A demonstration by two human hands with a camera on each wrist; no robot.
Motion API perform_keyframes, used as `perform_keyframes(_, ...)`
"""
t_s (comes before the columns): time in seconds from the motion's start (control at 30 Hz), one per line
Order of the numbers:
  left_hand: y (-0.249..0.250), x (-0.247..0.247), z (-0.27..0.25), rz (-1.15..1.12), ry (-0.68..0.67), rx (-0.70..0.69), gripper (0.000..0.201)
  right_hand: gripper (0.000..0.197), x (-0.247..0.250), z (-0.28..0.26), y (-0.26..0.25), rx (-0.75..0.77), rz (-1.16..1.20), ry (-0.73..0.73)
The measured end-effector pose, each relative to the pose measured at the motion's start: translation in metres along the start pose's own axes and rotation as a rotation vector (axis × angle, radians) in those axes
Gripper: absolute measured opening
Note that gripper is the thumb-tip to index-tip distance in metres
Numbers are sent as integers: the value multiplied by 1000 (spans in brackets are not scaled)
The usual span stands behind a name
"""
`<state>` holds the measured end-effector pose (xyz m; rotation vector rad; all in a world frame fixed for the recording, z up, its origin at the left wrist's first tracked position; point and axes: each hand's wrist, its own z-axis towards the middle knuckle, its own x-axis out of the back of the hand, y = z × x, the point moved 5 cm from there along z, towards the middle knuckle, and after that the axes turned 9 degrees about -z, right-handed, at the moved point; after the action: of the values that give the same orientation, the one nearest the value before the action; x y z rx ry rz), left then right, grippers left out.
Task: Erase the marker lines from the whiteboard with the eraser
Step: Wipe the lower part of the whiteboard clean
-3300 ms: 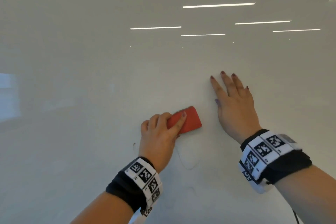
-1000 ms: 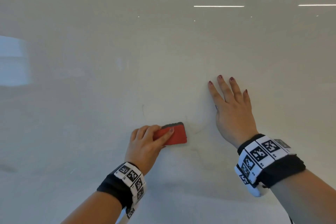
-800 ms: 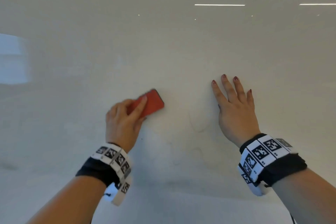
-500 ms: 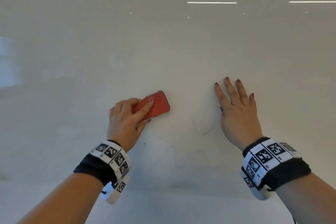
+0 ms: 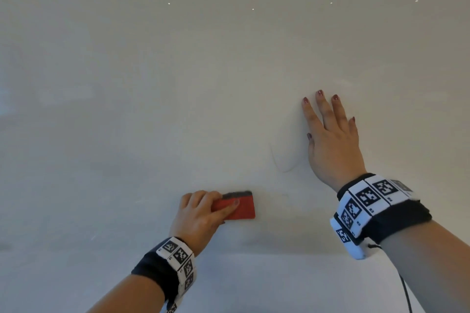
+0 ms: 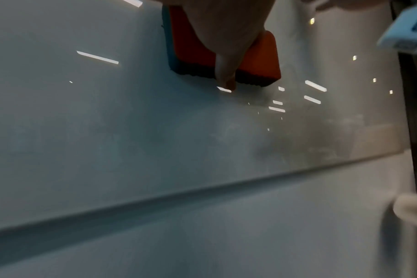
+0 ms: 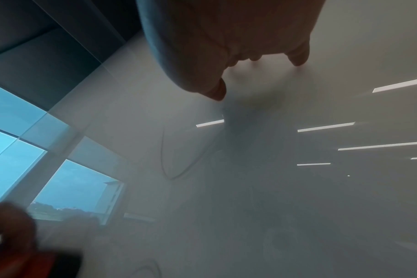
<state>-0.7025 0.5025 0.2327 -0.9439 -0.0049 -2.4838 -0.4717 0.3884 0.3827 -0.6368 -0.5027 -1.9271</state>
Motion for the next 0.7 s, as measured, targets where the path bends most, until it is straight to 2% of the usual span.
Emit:
perform_keyframes(0.1,8,-20,-18,23,-124,-112,68,67,-2,-1,1,4,-20,-6)
perform_keyframes(0.2,0,-8,-4,42,-54,-158,62,69,-1,0,3,16,-31,-2)
perform_keyframes(0.3,-13,28,31,38,109,-63,49,69,-1,0,3,14,-33,-5)
perform_keyframes(0.43,-24,65,77,-5,230,128,55,69,-2,-1,2,0,-31,-11)
perform_keyframes(0.53,-14,70,100,-64,275,188,61,70,-1,0,2,4,-20,-3)
perform_keyframes(0.7,11,54,105,-114,282,200,63,70,0,-1,3,14,8,15)
